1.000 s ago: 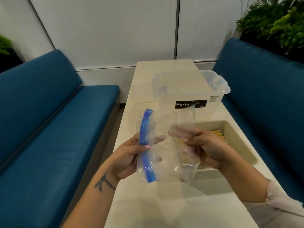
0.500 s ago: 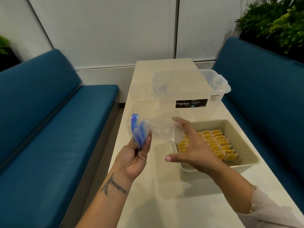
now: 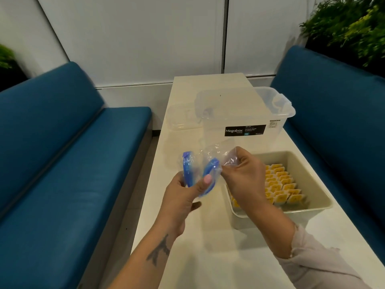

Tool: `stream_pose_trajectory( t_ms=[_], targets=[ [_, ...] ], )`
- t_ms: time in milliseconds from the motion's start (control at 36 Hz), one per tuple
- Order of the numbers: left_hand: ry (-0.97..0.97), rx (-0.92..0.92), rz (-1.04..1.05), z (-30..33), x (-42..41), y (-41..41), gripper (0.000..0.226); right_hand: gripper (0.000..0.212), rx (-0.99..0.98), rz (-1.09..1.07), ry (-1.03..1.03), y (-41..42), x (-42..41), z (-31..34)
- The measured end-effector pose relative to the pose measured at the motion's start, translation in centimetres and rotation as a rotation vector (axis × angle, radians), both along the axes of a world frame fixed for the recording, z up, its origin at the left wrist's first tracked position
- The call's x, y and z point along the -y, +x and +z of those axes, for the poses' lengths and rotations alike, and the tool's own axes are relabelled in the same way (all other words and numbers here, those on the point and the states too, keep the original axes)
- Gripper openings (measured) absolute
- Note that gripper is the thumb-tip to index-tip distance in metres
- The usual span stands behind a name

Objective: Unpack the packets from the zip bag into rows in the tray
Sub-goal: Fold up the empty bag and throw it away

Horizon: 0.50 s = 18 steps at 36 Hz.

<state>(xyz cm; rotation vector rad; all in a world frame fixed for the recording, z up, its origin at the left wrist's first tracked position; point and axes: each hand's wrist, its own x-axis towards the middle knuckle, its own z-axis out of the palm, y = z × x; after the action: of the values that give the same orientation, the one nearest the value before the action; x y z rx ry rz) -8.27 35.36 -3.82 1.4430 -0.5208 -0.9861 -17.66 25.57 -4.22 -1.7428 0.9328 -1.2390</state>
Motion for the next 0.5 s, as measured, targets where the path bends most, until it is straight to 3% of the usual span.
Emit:
stream_pose_trajectory(
  t_ms=[111, 167, 222, 389, 500],
  targets=[
    [-0.015, 0.298, 0.099, -0.2, 0.0, -0.2, 0.063, 0.030, -0.119, -0.073, -0.061, 0.2, -0.2, -0.3],
    [-0.004, 0.404, 0.138, -0.7, 0.2, -0.4, 0.068, 0.025, -0.196, -0.086, -0.062, 0.4, -0.5, 0.0],
    [0.000, 0.468, 0.175, -1.1, 0.3, -0.4, 0.057, 0.020, -0.266, -0.069, -0.026, 0.7, -1.0, 0.2],
    [-0.082, 0.501, 0.226, -1.4, 0.8, 0.3, 0.027, 0.034, -0.167, 0.019, 0.107, 1.1, -3.2, 0.2],
    [-0.156, 0.460, 0.193, -1.4, 0.9, 0.1, 0.028, 0.032, -0.101, 0.117, 0.100, 1.1, -4.4, -0.3]
  ],
)
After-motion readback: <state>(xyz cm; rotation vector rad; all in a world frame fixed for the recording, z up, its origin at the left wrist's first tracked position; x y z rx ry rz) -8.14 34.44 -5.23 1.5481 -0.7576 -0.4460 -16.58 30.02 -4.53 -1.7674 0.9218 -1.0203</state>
